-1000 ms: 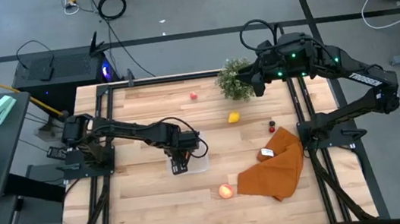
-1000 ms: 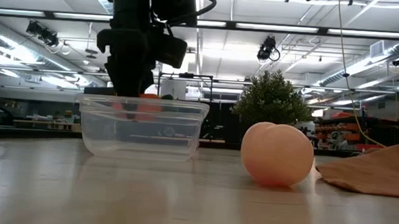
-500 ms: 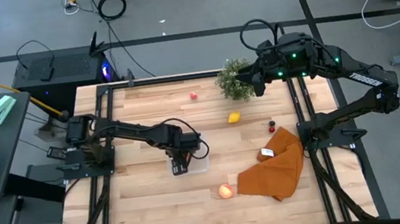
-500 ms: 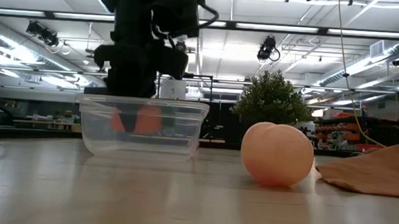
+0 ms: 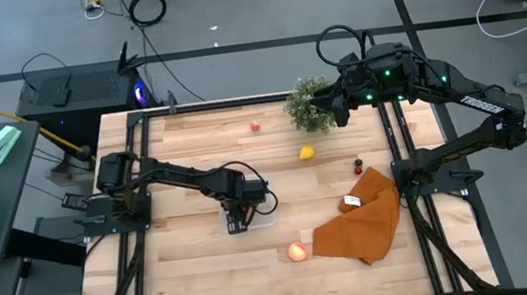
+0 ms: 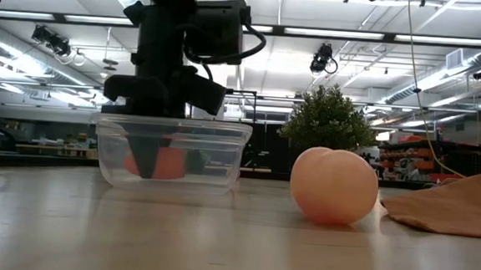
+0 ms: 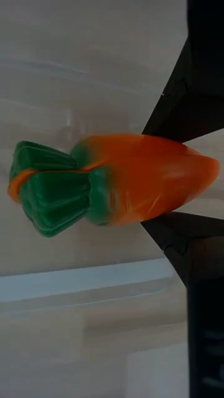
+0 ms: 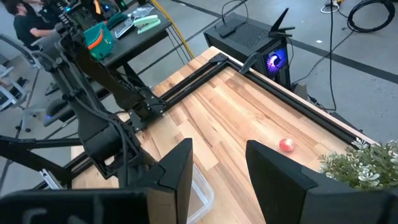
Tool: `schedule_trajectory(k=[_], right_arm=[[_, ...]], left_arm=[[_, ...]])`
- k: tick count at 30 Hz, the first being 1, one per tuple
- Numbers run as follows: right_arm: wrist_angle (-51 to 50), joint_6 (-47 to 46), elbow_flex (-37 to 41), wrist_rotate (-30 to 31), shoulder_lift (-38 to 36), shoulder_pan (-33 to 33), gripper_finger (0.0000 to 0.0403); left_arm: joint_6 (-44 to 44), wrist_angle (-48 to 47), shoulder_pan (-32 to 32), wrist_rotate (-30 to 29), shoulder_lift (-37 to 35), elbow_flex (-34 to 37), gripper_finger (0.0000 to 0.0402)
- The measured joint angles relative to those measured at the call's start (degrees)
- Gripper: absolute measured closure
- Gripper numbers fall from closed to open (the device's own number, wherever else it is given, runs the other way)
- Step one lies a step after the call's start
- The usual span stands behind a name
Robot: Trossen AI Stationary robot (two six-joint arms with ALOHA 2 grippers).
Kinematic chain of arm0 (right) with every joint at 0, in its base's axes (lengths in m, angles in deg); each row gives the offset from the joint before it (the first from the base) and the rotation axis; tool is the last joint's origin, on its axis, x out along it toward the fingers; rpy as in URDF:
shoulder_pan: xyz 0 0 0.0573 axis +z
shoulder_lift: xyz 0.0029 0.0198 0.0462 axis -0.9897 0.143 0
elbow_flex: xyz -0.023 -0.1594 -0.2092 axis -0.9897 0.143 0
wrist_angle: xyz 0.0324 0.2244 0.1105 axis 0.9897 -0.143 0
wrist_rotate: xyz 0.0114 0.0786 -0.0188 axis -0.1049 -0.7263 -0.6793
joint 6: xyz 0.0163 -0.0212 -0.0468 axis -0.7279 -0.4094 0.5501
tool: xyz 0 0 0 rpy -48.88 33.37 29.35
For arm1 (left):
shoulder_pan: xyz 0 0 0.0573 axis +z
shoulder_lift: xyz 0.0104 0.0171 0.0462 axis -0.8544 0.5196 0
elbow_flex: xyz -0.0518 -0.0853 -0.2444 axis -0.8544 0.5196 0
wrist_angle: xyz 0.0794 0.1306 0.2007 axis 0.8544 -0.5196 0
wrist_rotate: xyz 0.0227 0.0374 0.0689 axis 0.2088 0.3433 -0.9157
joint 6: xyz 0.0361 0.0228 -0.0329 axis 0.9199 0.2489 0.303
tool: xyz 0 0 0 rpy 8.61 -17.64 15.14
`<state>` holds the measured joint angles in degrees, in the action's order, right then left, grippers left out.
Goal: Pick and placing Produce into tupperware
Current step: Put the orange carrot into the transparent bin, then put the pink peach into the transparent bin
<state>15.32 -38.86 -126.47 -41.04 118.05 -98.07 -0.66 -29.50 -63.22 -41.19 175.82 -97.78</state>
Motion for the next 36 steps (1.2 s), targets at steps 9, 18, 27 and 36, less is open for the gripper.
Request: schedule_trajectory(k=[9,18,27,36], right_arm=[[0.01,0.00,0.00,-0.13,-0.01,0.00,0.0280],[0.01,0.00,0.00,-0.13,-0.01,0.00,0.0280],[0.01,0.00,0.00,-0.13,-0.02,0.00,0.0280],[-0.03,0.00,0.00,-0.20,0.00,-0.02,0.0280]], left_arm=[[0.00,0.45,-0.23,0.18,0.09,0.02,0.0215],[1.04,0.86,-0.21,1.60,0.09,0.02,0.0182],[1.03,-1.07,-0.21,1.57,-0.33,-0.89,0.0171],[2.35,-10.58,-0.21,1.53,-0.59,-10.10,0.0170]])
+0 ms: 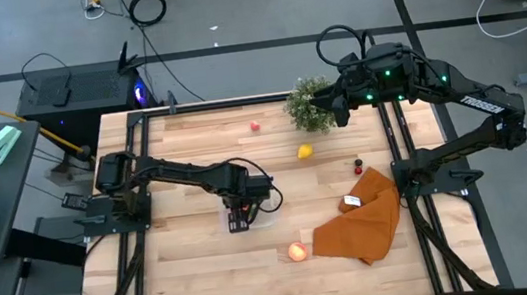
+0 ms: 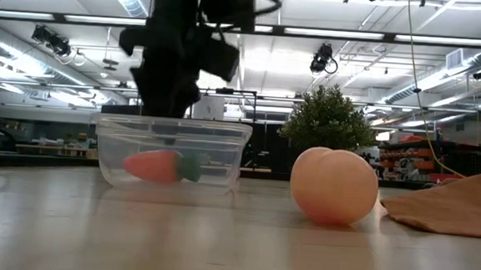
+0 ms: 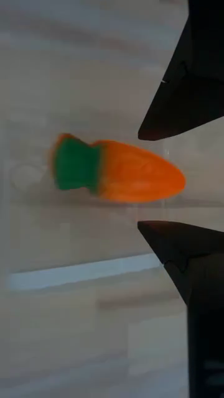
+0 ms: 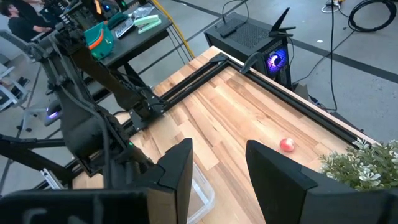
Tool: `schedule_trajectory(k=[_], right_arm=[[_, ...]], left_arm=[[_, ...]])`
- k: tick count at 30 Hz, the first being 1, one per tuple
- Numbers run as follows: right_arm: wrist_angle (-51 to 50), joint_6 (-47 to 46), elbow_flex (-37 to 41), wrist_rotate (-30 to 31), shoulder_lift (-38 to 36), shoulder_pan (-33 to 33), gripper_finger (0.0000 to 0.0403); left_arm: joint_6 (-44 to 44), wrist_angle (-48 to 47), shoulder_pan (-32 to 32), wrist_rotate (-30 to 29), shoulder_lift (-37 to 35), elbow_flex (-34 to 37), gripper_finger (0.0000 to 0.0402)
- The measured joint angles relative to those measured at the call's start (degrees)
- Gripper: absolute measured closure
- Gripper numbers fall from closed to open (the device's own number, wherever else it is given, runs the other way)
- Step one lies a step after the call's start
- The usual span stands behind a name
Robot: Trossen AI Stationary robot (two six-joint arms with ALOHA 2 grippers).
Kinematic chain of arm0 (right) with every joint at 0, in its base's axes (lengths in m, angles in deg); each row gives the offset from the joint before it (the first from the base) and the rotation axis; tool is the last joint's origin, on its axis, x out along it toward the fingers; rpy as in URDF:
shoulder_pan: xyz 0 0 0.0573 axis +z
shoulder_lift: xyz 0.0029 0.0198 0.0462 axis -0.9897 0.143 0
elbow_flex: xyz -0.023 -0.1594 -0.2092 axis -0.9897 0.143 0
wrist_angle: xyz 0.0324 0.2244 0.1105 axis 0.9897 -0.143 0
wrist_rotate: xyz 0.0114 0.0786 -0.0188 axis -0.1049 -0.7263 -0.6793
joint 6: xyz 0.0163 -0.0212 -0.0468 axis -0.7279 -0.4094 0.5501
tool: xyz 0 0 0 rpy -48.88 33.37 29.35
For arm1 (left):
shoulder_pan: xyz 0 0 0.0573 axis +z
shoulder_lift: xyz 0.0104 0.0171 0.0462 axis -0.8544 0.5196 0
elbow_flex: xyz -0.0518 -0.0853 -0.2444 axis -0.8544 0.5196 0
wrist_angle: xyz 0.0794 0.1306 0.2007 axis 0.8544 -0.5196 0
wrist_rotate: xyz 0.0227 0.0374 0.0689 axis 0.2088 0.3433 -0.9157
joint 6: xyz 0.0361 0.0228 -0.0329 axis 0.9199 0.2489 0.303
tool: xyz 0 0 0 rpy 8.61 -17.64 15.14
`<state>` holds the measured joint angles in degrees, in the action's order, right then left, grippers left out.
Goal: Pick and placing Produce into tupperware
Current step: Put the pink peach into the transparent bin
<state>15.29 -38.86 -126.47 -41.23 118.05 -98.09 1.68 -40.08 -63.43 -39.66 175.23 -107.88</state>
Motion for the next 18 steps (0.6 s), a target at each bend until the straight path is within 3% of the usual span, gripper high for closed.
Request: schedule_trajectory(k=[12,18], right_arm=[[0.00,0.09,0.00,-0.11,-0.02,0.02,0.0280],[0.00,0.24,0.00,-0.11,-0.02,0.00,0.0280]], left_arm=[[1.59,-12.59,1.09,-0.69,-0.04,-18.60,0.0170],[3.80,-13.09,1.84,-3.23,-0.09,-21.68,0.0170]])
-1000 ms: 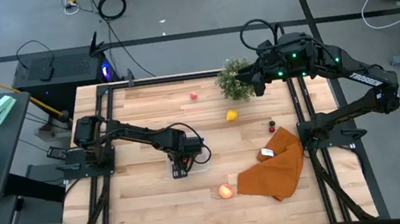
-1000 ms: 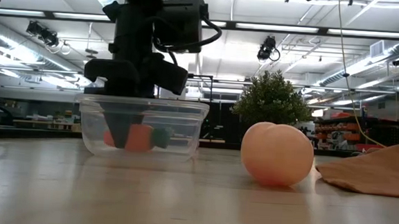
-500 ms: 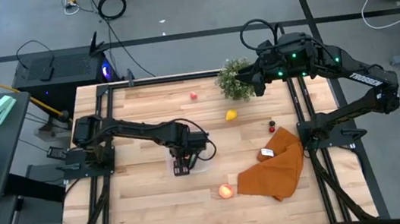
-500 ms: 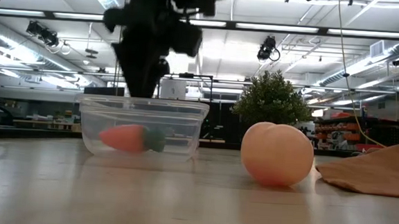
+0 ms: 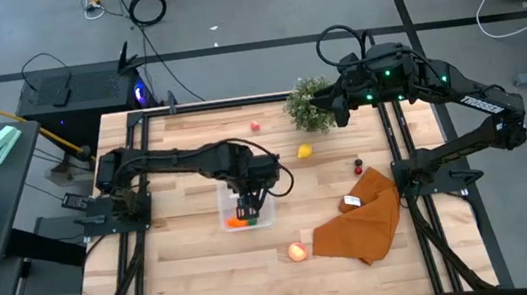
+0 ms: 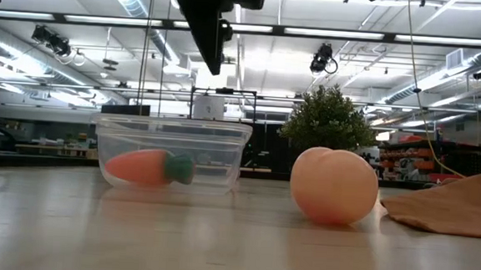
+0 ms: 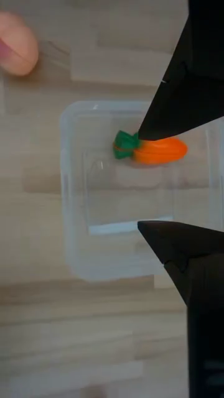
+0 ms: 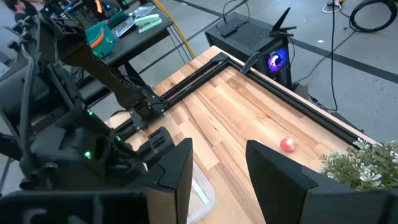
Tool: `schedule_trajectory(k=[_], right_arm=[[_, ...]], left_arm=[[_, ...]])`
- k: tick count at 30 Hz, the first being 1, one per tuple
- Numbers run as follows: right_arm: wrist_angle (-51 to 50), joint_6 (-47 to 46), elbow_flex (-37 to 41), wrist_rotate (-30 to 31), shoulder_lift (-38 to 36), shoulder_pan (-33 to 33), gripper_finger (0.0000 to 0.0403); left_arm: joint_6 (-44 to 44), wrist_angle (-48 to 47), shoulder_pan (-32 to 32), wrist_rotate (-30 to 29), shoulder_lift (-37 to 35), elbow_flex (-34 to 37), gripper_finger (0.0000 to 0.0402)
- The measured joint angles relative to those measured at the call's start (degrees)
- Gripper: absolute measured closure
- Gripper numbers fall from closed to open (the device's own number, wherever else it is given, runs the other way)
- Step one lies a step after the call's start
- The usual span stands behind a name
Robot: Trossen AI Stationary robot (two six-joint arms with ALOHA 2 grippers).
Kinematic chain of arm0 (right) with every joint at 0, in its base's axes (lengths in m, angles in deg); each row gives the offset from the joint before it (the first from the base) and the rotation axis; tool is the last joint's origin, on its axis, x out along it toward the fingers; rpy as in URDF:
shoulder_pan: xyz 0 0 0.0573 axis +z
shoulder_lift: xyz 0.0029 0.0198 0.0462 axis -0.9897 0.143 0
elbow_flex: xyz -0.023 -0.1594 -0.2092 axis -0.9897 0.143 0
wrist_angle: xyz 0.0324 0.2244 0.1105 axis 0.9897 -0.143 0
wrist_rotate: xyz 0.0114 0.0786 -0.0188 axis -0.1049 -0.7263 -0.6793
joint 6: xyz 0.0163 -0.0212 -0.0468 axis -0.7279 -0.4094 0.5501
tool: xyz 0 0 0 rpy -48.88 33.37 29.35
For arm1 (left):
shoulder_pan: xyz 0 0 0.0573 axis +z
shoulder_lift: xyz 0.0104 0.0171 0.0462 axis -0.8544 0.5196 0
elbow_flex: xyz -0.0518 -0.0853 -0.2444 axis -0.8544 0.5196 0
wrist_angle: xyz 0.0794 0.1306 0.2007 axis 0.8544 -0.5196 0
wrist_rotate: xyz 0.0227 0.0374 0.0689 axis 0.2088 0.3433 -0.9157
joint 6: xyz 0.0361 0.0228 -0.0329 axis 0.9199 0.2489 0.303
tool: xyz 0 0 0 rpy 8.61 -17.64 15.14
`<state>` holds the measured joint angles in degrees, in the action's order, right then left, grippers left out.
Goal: Pick and placing Produce into tupperware
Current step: Put the pink peach into the transparent bin
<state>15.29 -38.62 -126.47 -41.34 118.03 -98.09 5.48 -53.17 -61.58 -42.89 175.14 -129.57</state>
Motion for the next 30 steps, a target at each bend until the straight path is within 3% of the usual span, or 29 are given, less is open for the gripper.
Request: schedule_trajectory(k=[13,22,30], right_arm=[[-0.05,-0.20,0.00,-0.42,-1.47,0.68,0.0280],[-0.39,-1.57,-0.02,-0.50,-4.10,5.62,0.0280],[-0.51,-1.72,-0.02,-0.55,-5.05,10.53,0.0280]], left_arm=[[10.48,0.82,14.02,0.36,0.00,-0.02,0.0171],[19.22,1.18,25.78,3.17,0.46,-0.09,0.0171],[22.77,3.01,31.32,3.19,4.12,-0.09,0.0171]])
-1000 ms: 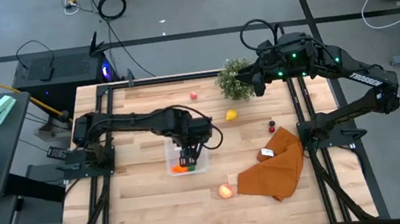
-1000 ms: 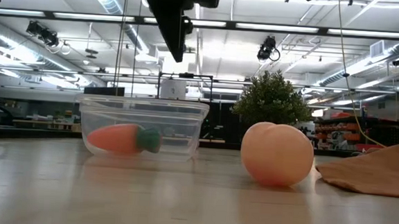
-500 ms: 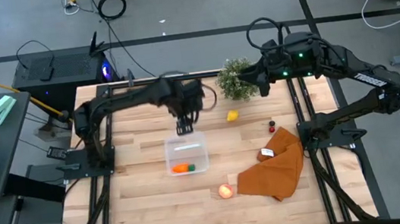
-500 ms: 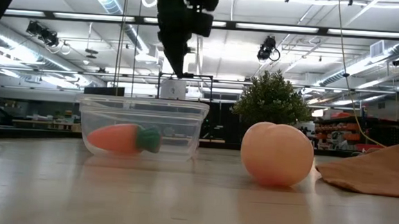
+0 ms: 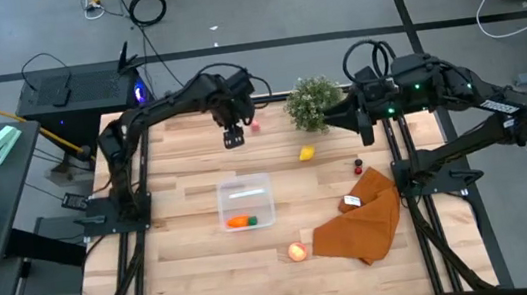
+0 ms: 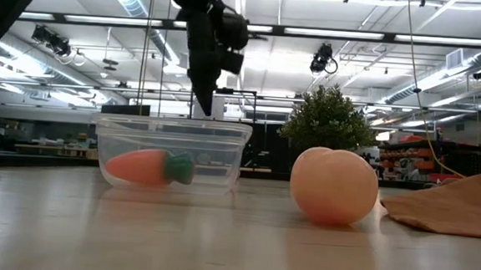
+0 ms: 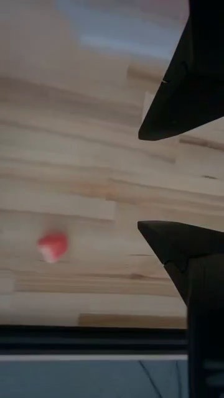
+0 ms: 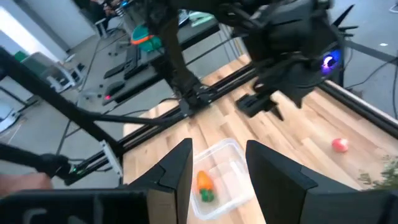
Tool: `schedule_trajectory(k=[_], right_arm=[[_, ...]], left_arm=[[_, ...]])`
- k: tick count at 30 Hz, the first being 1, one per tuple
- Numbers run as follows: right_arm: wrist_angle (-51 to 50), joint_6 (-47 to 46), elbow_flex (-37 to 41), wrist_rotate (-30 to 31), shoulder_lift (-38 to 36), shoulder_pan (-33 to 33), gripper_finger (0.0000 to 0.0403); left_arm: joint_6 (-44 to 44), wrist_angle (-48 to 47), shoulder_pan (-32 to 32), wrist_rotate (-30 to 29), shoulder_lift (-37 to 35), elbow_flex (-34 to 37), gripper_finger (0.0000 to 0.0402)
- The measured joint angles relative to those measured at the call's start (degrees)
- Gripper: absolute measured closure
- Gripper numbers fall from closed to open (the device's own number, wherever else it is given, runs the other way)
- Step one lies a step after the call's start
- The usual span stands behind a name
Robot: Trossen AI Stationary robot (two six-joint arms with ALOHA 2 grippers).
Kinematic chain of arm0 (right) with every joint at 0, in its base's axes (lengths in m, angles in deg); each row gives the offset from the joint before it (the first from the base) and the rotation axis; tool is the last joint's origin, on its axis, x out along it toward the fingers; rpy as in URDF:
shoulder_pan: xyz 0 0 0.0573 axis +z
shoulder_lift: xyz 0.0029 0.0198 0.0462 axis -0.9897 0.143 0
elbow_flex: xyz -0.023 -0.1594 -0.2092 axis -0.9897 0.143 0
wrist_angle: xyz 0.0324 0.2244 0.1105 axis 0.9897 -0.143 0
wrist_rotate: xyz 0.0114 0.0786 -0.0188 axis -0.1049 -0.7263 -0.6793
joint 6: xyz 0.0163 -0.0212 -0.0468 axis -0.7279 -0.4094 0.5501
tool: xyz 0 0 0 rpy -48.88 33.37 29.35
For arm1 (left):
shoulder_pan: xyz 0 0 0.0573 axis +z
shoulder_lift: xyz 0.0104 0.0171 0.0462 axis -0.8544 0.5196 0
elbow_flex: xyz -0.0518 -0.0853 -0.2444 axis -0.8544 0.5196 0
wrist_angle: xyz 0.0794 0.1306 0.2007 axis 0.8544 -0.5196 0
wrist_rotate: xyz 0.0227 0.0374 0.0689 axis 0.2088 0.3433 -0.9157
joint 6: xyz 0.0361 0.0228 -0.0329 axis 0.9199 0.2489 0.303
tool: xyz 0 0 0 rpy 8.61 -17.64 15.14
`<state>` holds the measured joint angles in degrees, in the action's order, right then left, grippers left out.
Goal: Pick and placing Produce into tupperware
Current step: Put the pink peach into the transparent bin
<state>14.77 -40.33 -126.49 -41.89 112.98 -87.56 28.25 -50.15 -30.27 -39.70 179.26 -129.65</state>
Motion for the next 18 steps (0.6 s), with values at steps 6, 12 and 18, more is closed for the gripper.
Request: schedule_trajectory(k=[6,12,18], right_arm=[[0.06,1.70,0.00,0.01,-0.02,1.16,0.0280],[0.03,4.20,0.00,0.00,-0.02,1.16,0.0280],[0.03,4.62,0.00,0.00,-0.02,1.16,0.0280]], left_arm=[[-0.17,-2.24,0.79,-0.79,5.44,-4.86,0.0171],[-0.17,-8.60,0.85,-1.17,13.29,-21.43,0.0171],[2.31,-12.63,2.24,-2.68,20.44,-34.09,0.0183]])
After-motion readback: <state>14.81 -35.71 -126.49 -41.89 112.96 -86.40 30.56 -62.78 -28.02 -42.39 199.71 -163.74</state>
